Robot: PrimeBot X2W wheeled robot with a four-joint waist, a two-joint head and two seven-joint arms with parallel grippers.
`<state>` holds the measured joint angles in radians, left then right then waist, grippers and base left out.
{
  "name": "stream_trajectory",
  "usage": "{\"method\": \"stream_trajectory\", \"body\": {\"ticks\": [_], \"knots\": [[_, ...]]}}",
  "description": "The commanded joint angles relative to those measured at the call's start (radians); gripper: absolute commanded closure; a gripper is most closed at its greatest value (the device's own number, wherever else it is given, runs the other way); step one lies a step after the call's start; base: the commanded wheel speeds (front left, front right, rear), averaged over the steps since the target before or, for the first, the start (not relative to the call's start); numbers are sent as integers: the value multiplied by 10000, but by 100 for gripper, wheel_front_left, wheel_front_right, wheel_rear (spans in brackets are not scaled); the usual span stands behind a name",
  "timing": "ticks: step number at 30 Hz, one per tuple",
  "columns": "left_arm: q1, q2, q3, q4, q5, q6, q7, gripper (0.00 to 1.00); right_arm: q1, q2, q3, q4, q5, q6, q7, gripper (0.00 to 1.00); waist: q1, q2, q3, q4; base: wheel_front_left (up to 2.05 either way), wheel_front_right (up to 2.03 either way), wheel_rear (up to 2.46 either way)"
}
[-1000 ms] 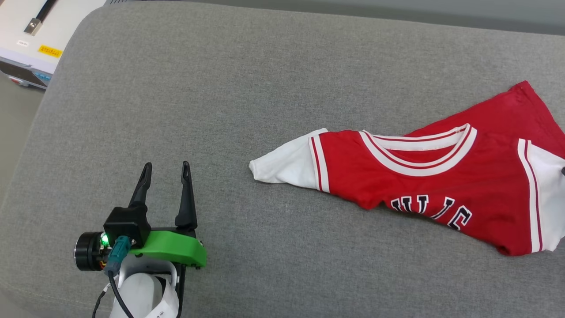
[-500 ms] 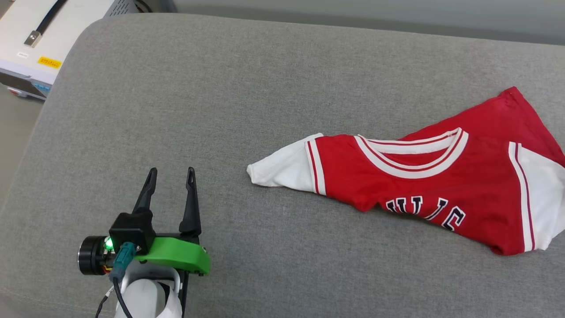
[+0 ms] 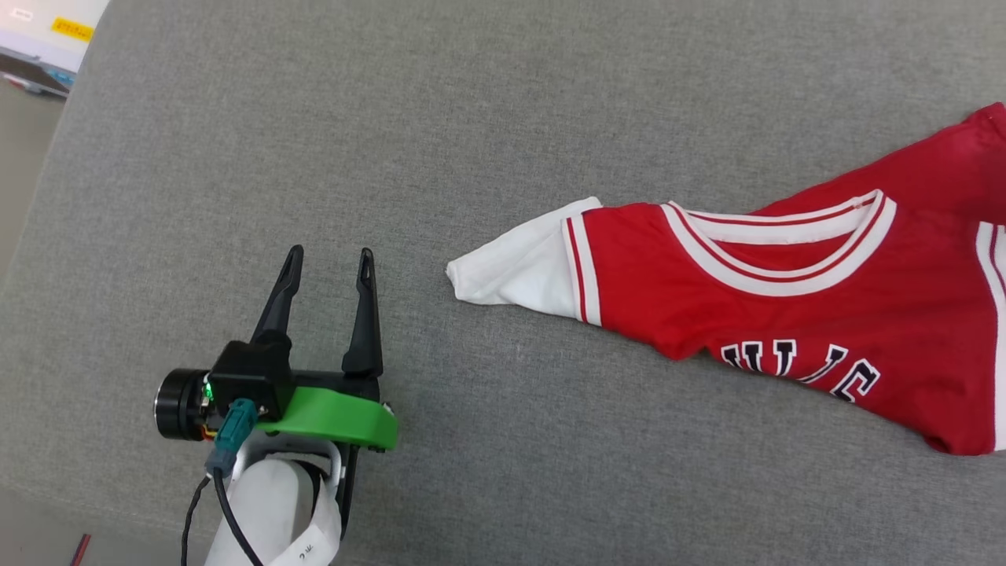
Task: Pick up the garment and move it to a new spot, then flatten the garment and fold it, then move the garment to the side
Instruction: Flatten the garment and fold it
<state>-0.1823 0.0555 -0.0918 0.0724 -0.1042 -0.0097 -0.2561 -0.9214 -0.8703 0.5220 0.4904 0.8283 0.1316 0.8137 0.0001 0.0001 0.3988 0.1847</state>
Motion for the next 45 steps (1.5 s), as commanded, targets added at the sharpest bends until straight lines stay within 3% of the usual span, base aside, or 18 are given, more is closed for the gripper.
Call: {"method": "stream_trajectory", "body": {"ticks": [1,9,15,16,17,25,33,38,45], "knots": [[-244,-51,-56,-47,-88,91,-57,0,-244,121,38,129,-208,-9,117,0,-1,-1,588,286,0,0,0],[-739,-52,-335,-46,-352,252,-57,0,-349,730,291,1242,-1168,-9,172,0,-1,-1,1232,536,0,0,0],[-835,-52,-341,37,-410,329,-57,0,203,935,530,1684,-774,-9,164,0,-1,-1,1207,563,0,0,0],[-818,-52,-298,60,-397,336,-57,0,259,956,570,1674,-691,-9,118,80,-1,-1,1141,526,0,0,0],[-800,-52,-267,75,-387,338,-57,0,287,930,639,1589,-665,-9,18,100,-1,-1,1085,501,0,0,0],[-490,-52,-35,189,-306,285,-57,0,375,700,526,470,-73,-9,-2299,100,-1,-1,128,152,0,0,0],[230,-52,352,230,-106,237,-57,0,1283,-182,473,-1742,367,-9,-4216,100,-1,-1,-1065,-272,0,0,0],[692,-53,612,171,1,202,-57,0,2126,-659,98,-3092,372,-9,-4899,100,-1,-1,-1569,-525,0,0,0],[1269,-52,929,116,197,71,-57,0,3408,-801,-1398,-5198,-136,-9,-5179,100,-1,-1,-2134,-889,0,0,0]]}}
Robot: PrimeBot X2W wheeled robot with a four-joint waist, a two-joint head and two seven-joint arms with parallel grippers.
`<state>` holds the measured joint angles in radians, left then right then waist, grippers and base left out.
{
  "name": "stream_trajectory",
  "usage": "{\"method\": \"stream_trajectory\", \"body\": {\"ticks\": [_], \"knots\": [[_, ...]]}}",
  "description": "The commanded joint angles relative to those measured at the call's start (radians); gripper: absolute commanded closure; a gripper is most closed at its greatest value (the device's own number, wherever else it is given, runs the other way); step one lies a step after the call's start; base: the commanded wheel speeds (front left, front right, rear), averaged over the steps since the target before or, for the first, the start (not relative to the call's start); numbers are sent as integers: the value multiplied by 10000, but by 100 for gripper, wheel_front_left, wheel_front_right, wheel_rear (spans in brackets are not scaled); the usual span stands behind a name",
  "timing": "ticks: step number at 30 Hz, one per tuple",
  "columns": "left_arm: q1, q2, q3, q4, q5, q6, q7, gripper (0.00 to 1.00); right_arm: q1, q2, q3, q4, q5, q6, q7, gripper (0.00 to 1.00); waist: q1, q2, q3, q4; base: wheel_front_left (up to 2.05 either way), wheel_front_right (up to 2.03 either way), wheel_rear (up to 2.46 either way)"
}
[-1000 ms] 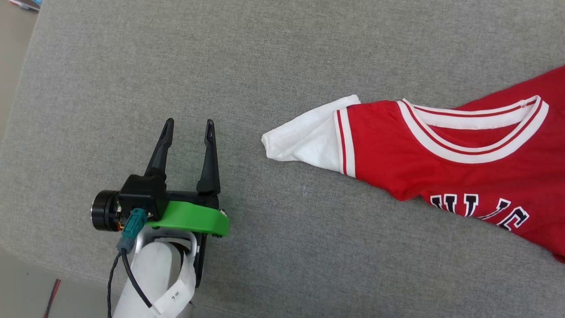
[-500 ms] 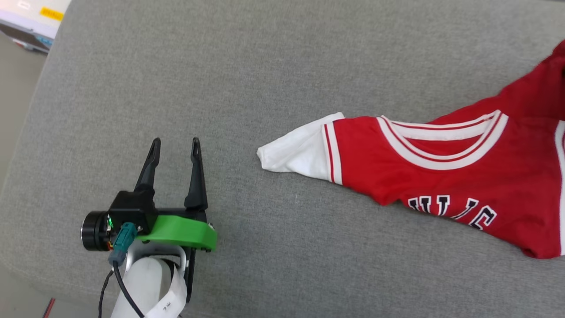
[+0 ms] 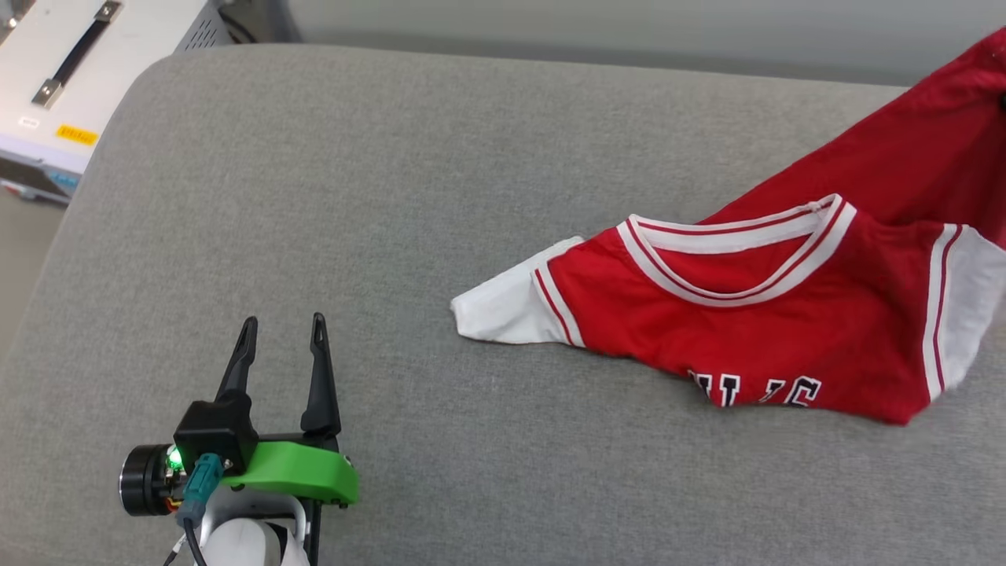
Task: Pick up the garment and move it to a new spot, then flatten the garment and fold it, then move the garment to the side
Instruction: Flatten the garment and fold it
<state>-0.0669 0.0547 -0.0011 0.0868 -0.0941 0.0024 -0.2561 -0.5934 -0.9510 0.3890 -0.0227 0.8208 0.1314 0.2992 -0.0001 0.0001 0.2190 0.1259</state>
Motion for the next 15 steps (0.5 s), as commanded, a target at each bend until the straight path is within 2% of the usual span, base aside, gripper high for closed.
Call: {"method": "stream_trajectory", "body": {"ticks": [1,8,12,15], "knots": [[147,-44,39,-27,117,-75,-57,0,294,33,-293,-329,-123,-7,9,100,1,-1,-383,-325,0,0,0],[184,-45,15,-55,154,-158,-57,0,1256,396,-1849,-1850,-773,-7,634,100,1,-1,-508,-399,0,0,0],[123,-45,-97,-78,131,-181,-57,0,1319,651,-2154,-2106,-897,-7,964,100,1,-1,-373,-308,0,0,0],[7,-45,-213,-101,98,-198,-57,0,1035,737,-1984,-1998,-884,-7,1179,100,1,-1,-184,-151,0,0,0]]}}
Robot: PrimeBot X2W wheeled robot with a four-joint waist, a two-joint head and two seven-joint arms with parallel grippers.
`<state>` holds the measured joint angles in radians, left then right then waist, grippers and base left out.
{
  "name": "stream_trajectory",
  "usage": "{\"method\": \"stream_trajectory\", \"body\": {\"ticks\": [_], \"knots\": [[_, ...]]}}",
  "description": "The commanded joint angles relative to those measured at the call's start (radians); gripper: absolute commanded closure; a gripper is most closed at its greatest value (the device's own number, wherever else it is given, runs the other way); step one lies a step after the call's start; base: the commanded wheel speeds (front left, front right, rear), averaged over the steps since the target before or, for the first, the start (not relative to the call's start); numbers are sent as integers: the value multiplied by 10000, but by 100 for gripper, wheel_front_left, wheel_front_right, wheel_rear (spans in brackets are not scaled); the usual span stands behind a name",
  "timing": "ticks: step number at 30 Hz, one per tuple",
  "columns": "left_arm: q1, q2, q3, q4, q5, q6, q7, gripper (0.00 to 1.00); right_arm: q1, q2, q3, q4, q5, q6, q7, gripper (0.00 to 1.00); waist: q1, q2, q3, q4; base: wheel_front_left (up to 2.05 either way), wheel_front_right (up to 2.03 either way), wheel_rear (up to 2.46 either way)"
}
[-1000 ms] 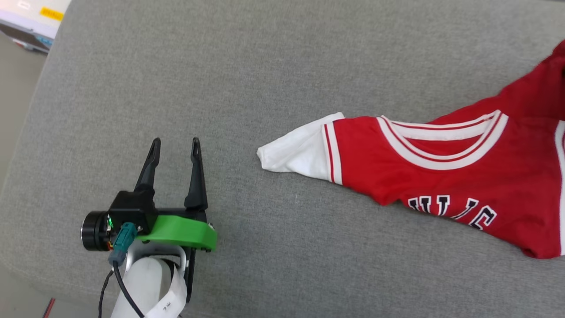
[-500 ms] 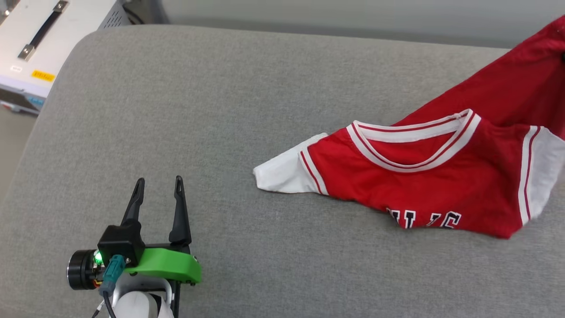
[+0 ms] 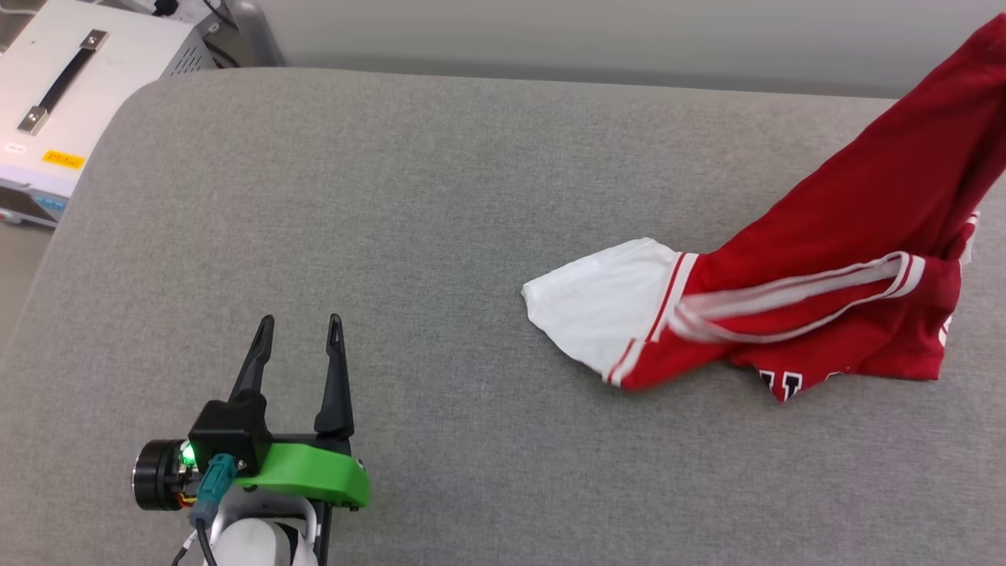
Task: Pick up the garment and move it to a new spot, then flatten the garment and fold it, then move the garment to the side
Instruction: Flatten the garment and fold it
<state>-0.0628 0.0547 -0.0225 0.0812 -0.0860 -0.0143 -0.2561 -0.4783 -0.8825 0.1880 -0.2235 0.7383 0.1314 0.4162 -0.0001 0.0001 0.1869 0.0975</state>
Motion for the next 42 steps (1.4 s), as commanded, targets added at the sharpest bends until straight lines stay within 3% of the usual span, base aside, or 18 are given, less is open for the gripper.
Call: {"method": "stream_trajectory", "body": {"ticks": [1,8,16,24,30,31,36,42], "knots": [[-90,-45,-40,-51,1,-33,-57,0,-312,93,194,105,-48,-7,73,100,1,-1,222,200,0,0,0],[-541,-45,-389,-76,-216,41,-57,0,-2172,658,1754,1465,-178,-7,341,100,1,-1,967,684,0,0,0],[-1202,-45,-870,-136,-505,215,-57,0,-4506,1961,4588,4842,-235,-7,316,100,1,-1,1957,1157,0,0,0],[-1600,-45,-1190,-106,-728,378,-57,0,-5135,2683,6868,7842,201,-7,458,100,1,-1,2426,1490,0,0,0],[-1603,-45,-1200,-45,-748,432,-57,0,-5315,2899,7762,8986,1036,-7,773,100,1,-1,2391,1515,0,0,0],[-1542,-45,-1160,10,-717,442,-57,0,-5458,2761,8038,8978,1131,-7,72,0,1,-1,2215,1472,0,0,0],[-1336,-45,-962,21,-577,413,-57,0,-5369,2382,8206,8545,1169,-7,-2071,0,1,-1,1709,1247,0,0,0],[-1041,-45,-654,-7,-320,264,-57,0,-4662,2144,7531,8244,772,-7,-4802,0,1,-1,1135,822,0,0,0]]}}
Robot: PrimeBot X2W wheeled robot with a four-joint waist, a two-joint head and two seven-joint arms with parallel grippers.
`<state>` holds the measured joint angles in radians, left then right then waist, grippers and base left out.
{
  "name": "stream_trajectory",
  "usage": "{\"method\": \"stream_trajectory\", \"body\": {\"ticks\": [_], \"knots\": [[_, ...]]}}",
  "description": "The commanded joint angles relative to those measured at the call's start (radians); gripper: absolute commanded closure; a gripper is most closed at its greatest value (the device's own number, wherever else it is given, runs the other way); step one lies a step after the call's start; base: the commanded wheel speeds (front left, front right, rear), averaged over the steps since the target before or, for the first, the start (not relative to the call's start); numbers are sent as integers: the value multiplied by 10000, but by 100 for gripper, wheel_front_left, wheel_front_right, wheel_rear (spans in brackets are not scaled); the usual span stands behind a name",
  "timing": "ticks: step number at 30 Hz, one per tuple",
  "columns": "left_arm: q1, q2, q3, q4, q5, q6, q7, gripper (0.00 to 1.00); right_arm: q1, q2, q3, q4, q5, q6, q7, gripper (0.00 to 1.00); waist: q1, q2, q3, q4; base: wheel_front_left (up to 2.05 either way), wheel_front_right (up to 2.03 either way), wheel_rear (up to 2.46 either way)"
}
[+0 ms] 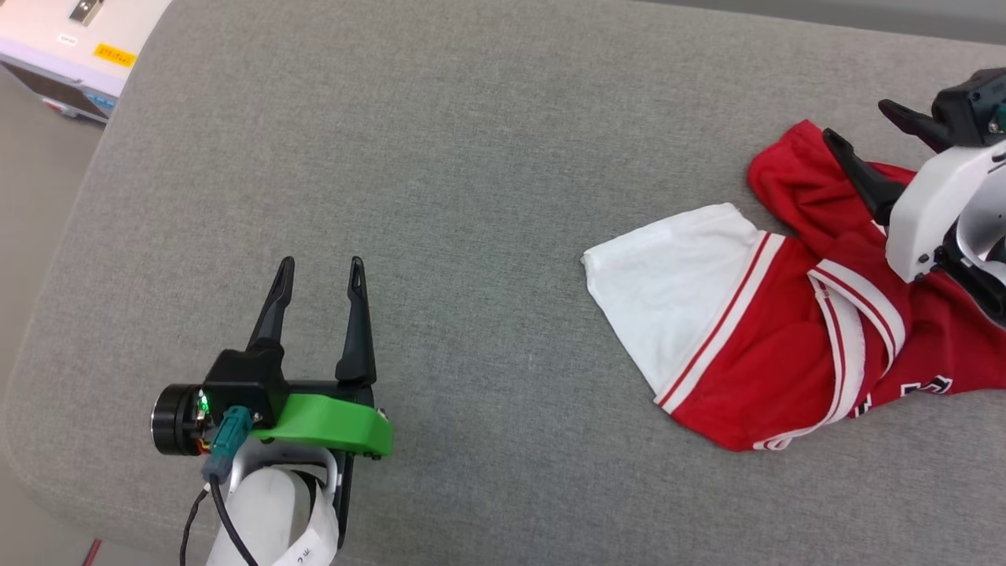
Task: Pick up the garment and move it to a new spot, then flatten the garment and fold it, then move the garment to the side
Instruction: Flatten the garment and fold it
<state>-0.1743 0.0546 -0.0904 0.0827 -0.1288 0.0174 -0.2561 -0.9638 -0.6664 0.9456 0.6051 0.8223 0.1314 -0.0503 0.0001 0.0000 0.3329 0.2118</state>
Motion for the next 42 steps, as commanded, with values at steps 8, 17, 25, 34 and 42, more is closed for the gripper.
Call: {"method": "stream_trajectory", "body": {"ticks": [8,17,25,34,42], "knots": [[-93,216,284,-16,413,-637,-57,0,2039,388,-2303,-531,-1177,-7,-2002,0,-1,0,-842,-840,0,0,0],[-1554,1325,-282,833,114,-1408,-57,0,5439,1935,-6225,-3021,-3711,-7,-2111,0,-1,0,-1145,-1416,0,0,0],[-3963,2895,-2835,1697,-1725,-1476,993,0,7868,3258,-7599,-4833,-5170,-7,-1981,0,-1,0,-1274,-1907,0,0,0],[-6567,4235,-6361,2053,-4949,-1479,4077,0,8735,3882,-7884,-5692,-5810,-7,-1674,0,-1,0,-1079,-2341,0,0,0],[-8273,4496,-8993,2573,-7436,-1479,7381,0,8444,3966,-7691,-5810,-5947,-7,-1606,0,-1,0,-570,-2680,0,0,0]]}}
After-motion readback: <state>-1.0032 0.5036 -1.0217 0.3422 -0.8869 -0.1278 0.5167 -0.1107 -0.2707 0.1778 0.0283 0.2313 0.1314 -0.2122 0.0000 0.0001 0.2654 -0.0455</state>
